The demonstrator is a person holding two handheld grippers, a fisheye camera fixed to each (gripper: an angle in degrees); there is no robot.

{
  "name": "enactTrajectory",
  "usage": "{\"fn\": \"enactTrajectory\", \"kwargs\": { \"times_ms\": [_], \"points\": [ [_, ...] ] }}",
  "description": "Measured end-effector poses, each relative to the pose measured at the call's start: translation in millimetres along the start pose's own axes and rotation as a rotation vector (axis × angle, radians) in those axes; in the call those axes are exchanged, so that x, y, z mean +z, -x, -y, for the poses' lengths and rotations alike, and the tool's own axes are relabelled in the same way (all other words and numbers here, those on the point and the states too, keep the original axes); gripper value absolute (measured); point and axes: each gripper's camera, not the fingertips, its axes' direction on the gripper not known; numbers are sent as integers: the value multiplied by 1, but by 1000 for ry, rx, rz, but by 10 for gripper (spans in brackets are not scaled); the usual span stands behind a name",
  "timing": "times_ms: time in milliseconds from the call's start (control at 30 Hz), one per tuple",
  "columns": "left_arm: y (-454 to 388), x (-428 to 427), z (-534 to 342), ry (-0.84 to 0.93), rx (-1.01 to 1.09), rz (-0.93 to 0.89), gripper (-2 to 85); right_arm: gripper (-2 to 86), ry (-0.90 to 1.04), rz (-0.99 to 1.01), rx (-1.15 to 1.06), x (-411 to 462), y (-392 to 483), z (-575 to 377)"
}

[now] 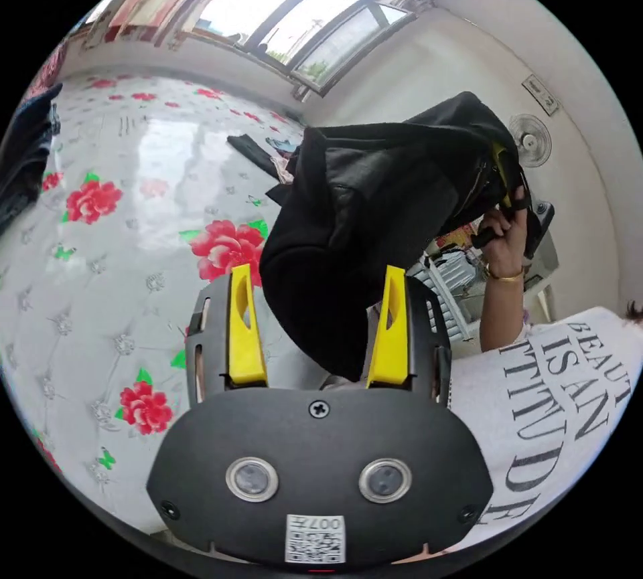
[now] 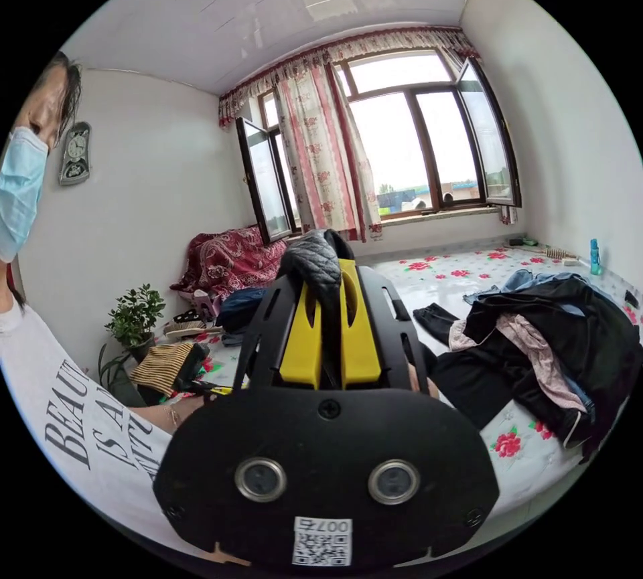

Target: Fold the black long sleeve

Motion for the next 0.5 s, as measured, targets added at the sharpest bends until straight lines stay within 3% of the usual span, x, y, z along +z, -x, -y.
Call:
{"fn": "enactTrajectory", "kwargs": {
  "times_ms": [67,100,167,233,400,500],
  "points": [
    [17,30,9,36,-76,-24,137,77,26,11,-15,2,3,5],
    [28,34,14,20,-160,-18,16,77,28,3,-22,0,4,6],
    [37,12,17,-96,-232,-87,-1,76,19,-71,-42,-18,-2,17],
    [5,-58,18,-321,-129,-56,-7,74,-7,-142,-43,-43,-11,26],
    [-120,-198,22,-588,209,-43,-9,62,-175,-108,-109,-97,-2,58],
    [-207,-262,13,-783,454,94,-9,56,-274,-89,-252,-91,17,100]
  ]
}}
